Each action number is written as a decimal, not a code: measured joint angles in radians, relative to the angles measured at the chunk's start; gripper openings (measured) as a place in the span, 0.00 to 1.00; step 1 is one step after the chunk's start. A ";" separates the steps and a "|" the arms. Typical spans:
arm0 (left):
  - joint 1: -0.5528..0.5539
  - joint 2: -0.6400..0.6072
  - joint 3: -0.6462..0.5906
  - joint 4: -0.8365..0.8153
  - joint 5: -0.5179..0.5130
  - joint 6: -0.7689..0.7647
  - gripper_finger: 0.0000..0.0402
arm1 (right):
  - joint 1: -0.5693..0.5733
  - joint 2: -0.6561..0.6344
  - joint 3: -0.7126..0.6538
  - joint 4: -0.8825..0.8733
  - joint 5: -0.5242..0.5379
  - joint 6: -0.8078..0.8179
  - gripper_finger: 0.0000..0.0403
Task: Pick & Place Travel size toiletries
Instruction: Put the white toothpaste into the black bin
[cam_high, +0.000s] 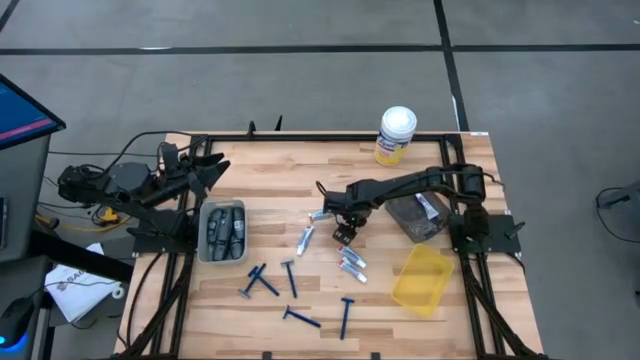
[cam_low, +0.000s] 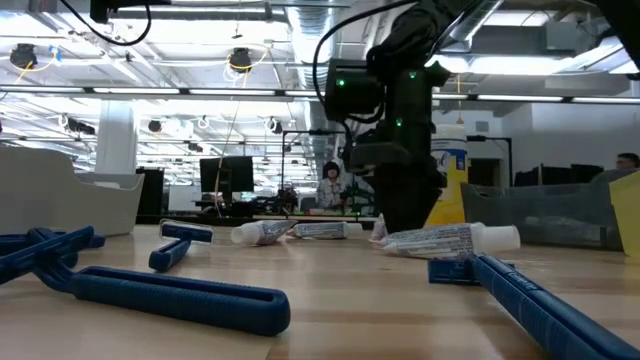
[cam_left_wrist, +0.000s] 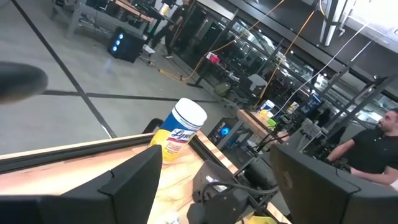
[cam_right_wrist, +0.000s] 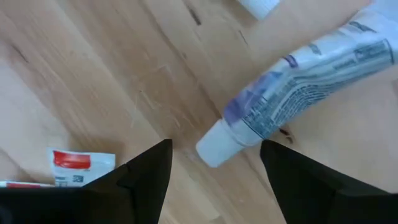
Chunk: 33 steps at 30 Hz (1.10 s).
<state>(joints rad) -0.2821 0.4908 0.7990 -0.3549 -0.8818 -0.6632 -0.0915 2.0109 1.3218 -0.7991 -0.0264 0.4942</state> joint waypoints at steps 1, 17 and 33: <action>0.000 0.000 0.000 0.001 0.000 0.000 0.73 | -0.005 0.000 0.000 0.005 0.000 0.002 0.60; 0.000 0.000 0.000 0.005 0.000 0.021 0.73 | -0.074 -0.008 -0.002 0.000 -0.048 0.210 0.53; 0.000 0.000 0.000 0.004 0.000 0.031 0.73 | -0.027 -0.009 -0.004 -0.010 -0.006 0.240 0.21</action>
<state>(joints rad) -0.2817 0.4908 0.7990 -0.3508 -0.8822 -0.6323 -0.1181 2.0018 1.3182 -0.8089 -0.0326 0.7341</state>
